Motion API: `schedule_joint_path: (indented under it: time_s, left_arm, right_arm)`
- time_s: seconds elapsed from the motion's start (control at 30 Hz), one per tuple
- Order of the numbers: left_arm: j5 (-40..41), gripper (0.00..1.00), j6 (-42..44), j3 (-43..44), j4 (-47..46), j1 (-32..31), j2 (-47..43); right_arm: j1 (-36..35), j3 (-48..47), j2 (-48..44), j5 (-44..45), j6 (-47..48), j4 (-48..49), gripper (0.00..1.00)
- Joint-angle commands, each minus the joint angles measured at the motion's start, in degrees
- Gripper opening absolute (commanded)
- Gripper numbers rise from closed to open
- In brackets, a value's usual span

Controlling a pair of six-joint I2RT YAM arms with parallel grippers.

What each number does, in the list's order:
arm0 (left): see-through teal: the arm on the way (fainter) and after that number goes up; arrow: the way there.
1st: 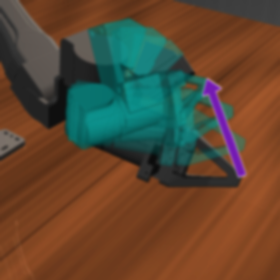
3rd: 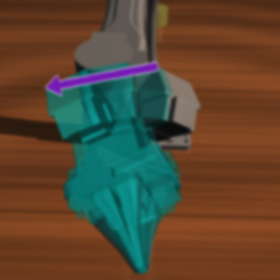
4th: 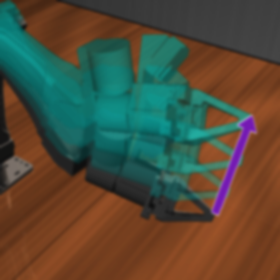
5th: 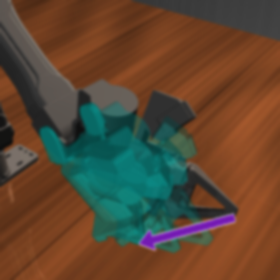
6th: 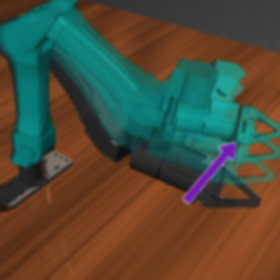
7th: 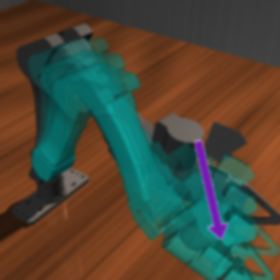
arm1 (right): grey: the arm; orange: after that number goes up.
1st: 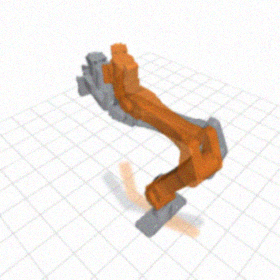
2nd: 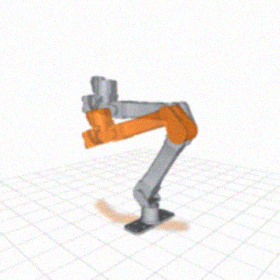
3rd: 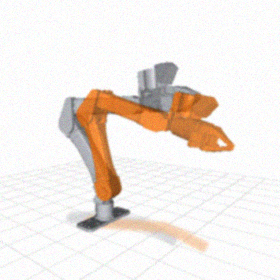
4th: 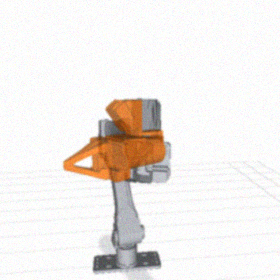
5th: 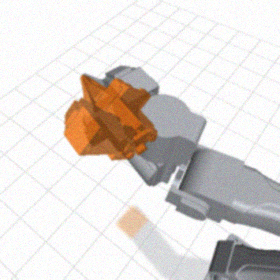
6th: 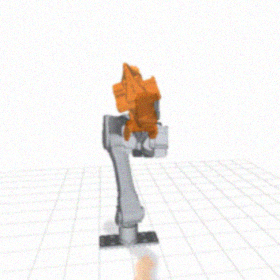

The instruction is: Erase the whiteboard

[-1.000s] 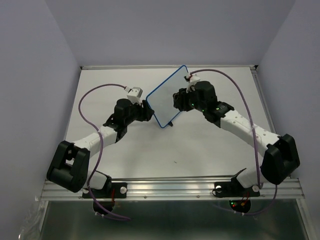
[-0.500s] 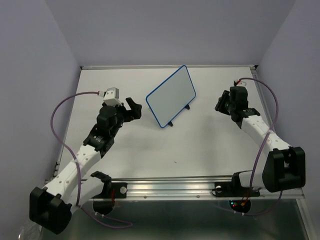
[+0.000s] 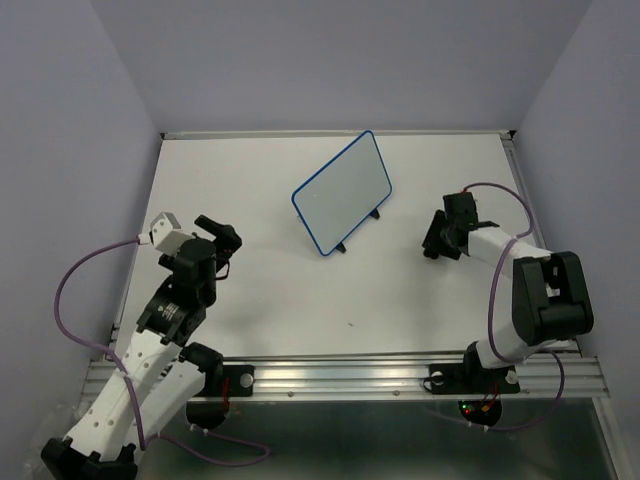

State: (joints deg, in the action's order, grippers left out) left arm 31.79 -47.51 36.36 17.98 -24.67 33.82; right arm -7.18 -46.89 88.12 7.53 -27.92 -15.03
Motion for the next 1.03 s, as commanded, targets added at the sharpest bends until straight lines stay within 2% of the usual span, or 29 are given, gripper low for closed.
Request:
schedule_joint_path:
  time_s: [0.0,0.03,0.07,0.23,0.33,0.53,0.63,1.0]
  left_arm:
    - [4.33,0.99,-4.87,3.63,6.36,-0.12,2.64]
    - [4.33,0.99,-4.96,4.24,7.59,-0.12,4.22]
    - [4.33,0.99,-4.88,5.38,8.12,-0.12,4.93]
    - [4.16,0.99,-3.82,8.98,10.67,-0.12,7.48]
    - [4.24,0.99,-2.86,11.8,11.9,-0.12,7.49]
    - [6.17,0.99,0.05,16.28,14.96,-0.12,6.34]
    - [7.76,0.99,0.48,18.39,16.91,-0.12,5.56]
    - [9.52,0.99,-0.65,17.08,16.3,-0.03,2.21]
  right_arm:
    - [0.32,-1.18,1.09,0.82,-1.17,-0.53,0.71]
    - [0.32,-1.36,-0.04,0.99,-1.17,-0.88,0.81]
    - [0.32,-1.62,-1.01,1.26,-1.0,-1.14,1.0]
    - [0.32,-6.7,-9.96,6.44,-0.56,-6.31,1.0]
    - [0.32,-9.08,-18.57,10.82,0.5,-7.03,1.0]
    - [0.32,-9.62,-33.42,21.54,0.41,-7.65,1.0]
    - [0.32,-8.22,-38.26,22.53,0.93,-7.74,1.0]
    - [0.32,-6.72,-38.99,24.2,1.91,-8.88,1.0]
